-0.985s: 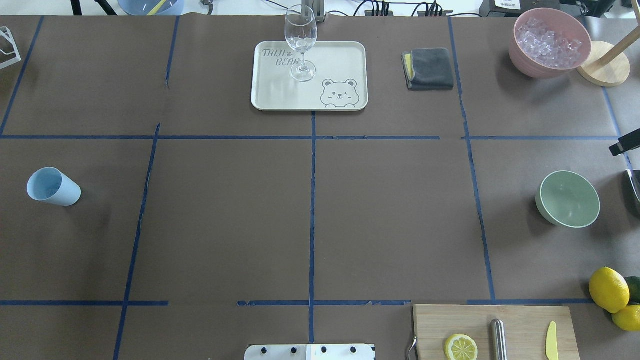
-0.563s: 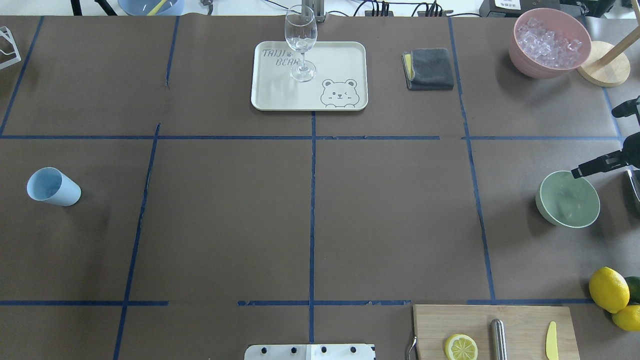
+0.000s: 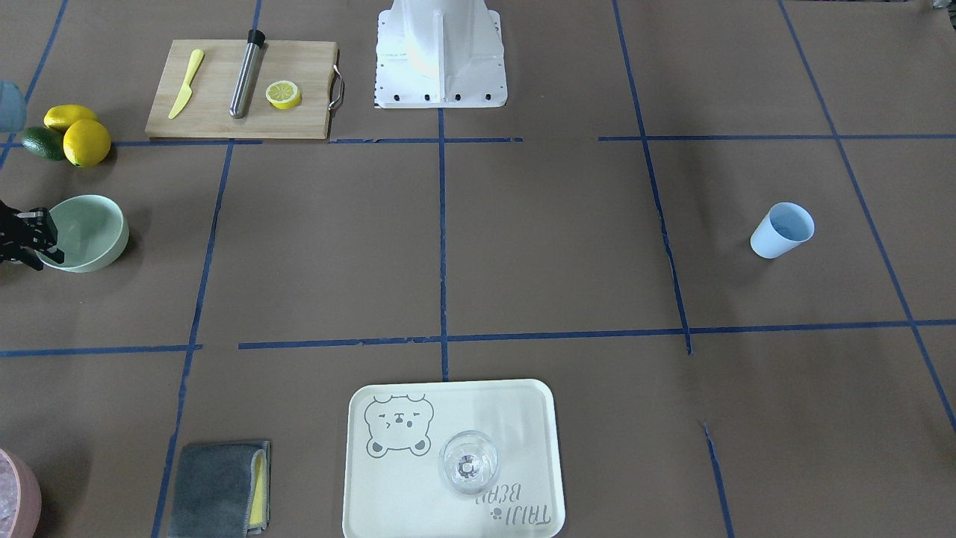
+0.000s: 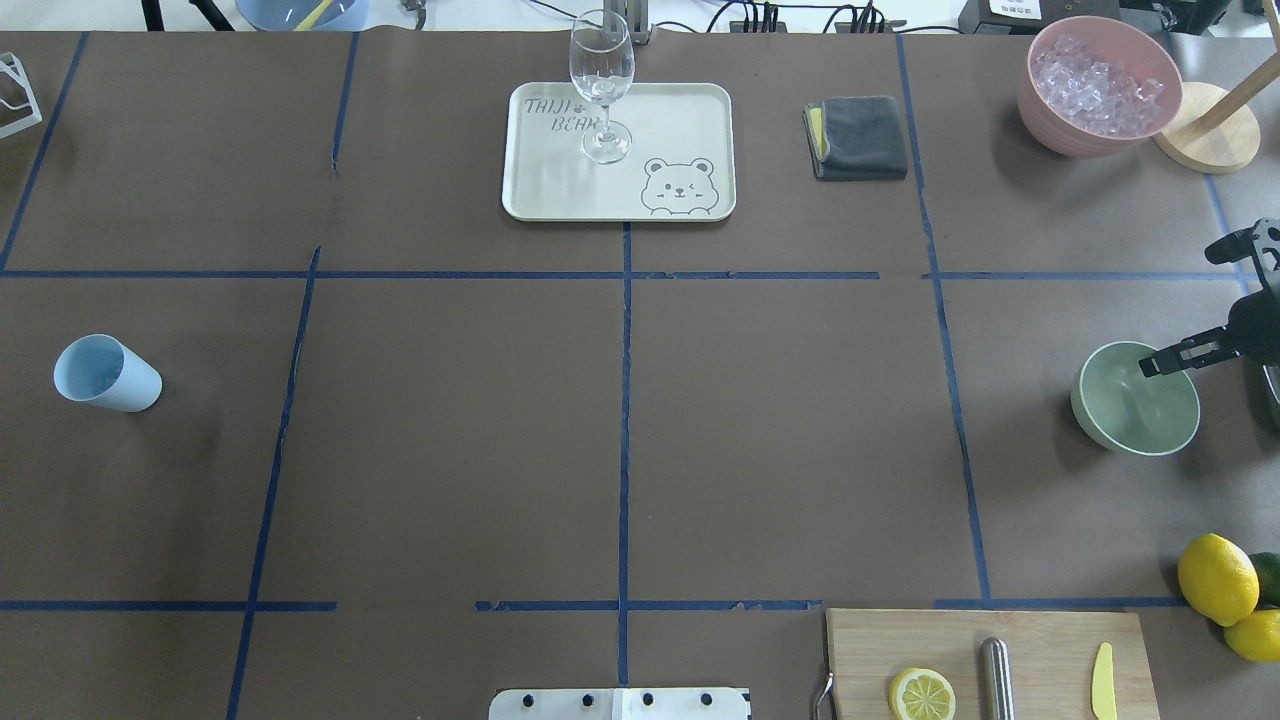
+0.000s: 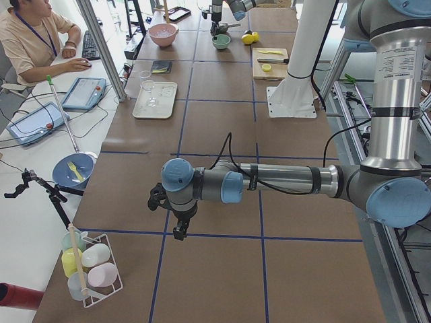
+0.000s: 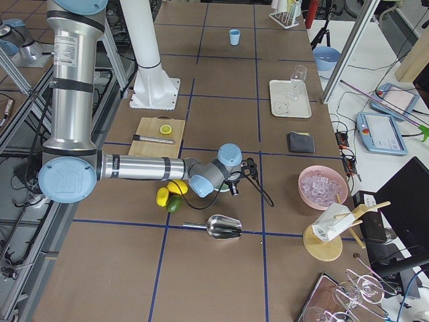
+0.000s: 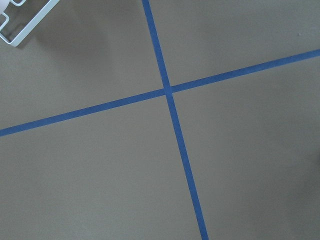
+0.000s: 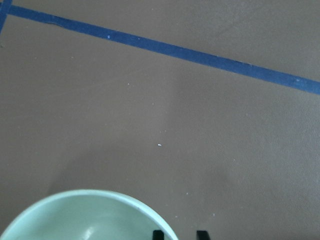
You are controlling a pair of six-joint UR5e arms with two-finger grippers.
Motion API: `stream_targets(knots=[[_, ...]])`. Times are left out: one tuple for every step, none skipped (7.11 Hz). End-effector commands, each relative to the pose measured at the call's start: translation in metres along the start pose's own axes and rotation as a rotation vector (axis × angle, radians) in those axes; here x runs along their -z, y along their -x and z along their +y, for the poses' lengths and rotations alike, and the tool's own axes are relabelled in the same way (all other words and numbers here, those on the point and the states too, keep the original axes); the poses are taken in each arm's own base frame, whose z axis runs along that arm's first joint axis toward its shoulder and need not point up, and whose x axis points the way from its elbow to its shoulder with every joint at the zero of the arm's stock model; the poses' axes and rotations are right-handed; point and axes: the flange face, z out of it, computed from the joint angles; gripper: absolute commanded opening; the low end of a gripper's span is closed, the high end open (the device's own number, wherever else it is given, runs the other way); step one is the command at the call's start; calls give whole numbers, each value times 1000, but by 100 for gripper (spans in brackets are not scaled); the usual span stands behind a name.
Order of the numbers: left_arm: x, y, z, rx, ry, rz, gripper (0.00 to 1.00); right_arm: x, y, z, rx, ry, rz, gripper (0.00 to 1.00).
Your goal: Pour ice into bowl
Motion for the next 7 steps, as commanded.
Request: stream_targets(knots=[[1,-1,-1,-3,-2,0,100,2,17,-16,23,-25,-25,0],[1,-1,-1,-5,-2,0,100,7,35,-40,16,-55,-51,0],[1,-1,-1,-5,-2,0,100,21,78,-80,-14,-95,-115,0],[1,-1,-1,-5,-2,0,100,24,157,-117,-69,-111,-194,0],[1,-1,-1,-5,-2,0,100,14,246,-151,-119,-121,-255,0],[1,-1,-2,-6,-3,1,100,-9,338,-163,-170,-150,-266,0],[1,-1,-1,-5,-2,1,100,-28,434,-171,-214,-186,-219,0]])
